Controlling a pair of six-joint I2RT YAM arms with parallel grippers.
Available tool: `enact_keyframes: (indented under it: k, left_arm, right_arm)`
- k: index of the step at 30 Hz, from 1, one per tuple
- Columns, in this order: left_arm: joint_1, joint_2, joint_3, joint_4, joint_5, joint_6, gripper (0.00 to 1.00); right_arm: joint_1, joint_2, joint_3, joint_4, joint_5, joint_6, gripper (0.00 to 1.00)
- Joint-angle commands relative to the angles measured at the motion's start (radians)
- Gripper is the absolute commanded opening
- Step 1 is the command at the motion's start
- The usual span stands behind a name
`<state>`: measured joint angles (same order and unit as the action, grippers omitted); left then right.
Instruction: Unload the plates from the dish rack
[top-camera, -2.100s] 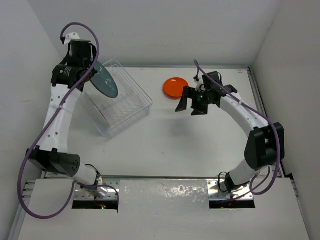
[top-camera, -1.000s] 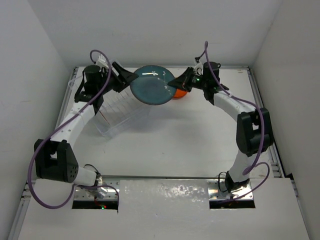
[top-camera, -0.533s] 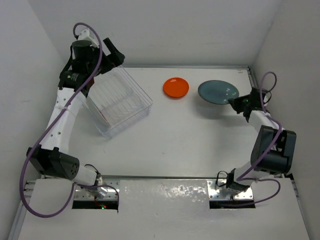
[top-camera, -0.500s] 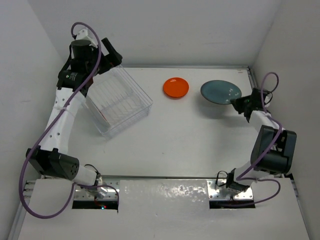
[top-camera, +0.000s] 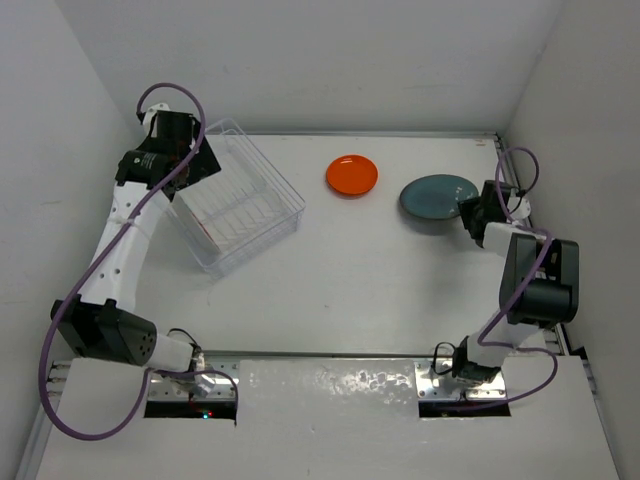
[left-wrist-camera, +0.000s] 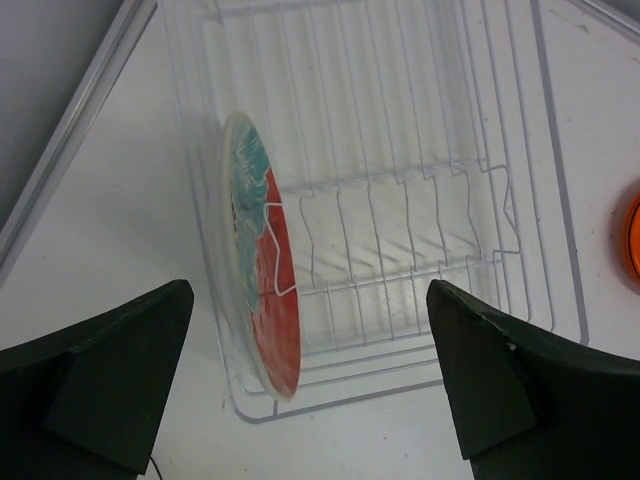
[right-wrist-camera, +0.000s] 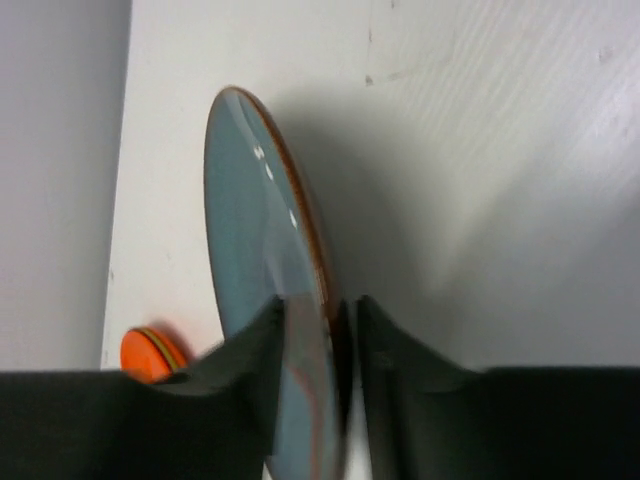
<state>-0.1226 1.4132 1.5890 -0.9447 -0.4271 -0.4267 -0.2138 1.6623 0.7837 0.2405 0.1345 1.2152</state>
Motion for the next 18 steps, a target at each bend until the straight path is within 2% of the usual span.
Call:
enact_keyframes:
  k: [1,2,3,5,6,7,8,9,12,14,16,17,18]
  left_arm:
    - [0.015,-0.057,-0.004,-0.009,-0.027,0.003,1.0]
    - [0.023,-0.057,-0.006,-0.023,-0.042,-0.007,1.0]
    - [0.027,-0.056,-0.006,-0.031,-0.054,-0.018,1.0]
    - [0.04,-0.054,-0.007,-0.061,-0.081,-0.04,1.0]
    - [0.052,-0.054,-0.008,-0.066,-0.09,-0.05,1.0]
    - [0.057,-0.048,-0.012,-0.078,-0.096,-0.055,1.0]
    - [0.063,-0.046,-0.017,-0.081,-0.102,-0.057,1.0]
    - [0.063,-0.043,-0.023,-0.082,-0.104,-0.057,1.0]
    - [0.067,-0.03,-0.049,-0.071,-0.102,-0.06,1.0]
    - [0.067,-0.011,-0.066,-0.059,-0.082,-0.06,1.0]
    - [0.067,0.013,-0.07,-0.058,-0.084,-0.067,0.96]
    - [0.067,0.019,-0.084,-0.055,-0.087,-0.072,0.91]
    - [0.067,0.023,-0.096,-0.045,-0.09,-0.07,0.9]
  right_arm:
    - [-0.006,0.037,0.04,0.218,0.059,0.033,0.37]
    - [-0.006,0.062,0.042,0.203,0.031,0.03,0.54]
    - [-0.003,0.062,0.045,0.203,0.028,0.032,0.63]
    - [0.004,0.053,0.084,0.035,0.06,-0.002,0.83]
    - [0.023,0.044,0.113,-0.069,0.097,-0.017,0.99]
    - [0.031,0.037,0.202,-0.341,0.134,-0.04,0.99]
    - [0.037,0.037,0.239,-0.447,0.164,-0.052,0.99]
    - [0.043,0.036,0.288,-0.621,0.171,-0.062,0.99]
    - [0.082,-0.022,0.272,-0.751,0.198,-0.094,0.99]
    - [0.135,-0.126,0.215,-0.777,0.252,-0.127,0.99]
    - [0.19,-0.188,0.18,-0.806,0.335,-0.187,0.99]
    - [0.274,-0.234,0.175,-0.802,0.361,-0.218,0.99]
    - [0.307,-0.246,0.166,-0.79,0.363,-0.252,0.99]
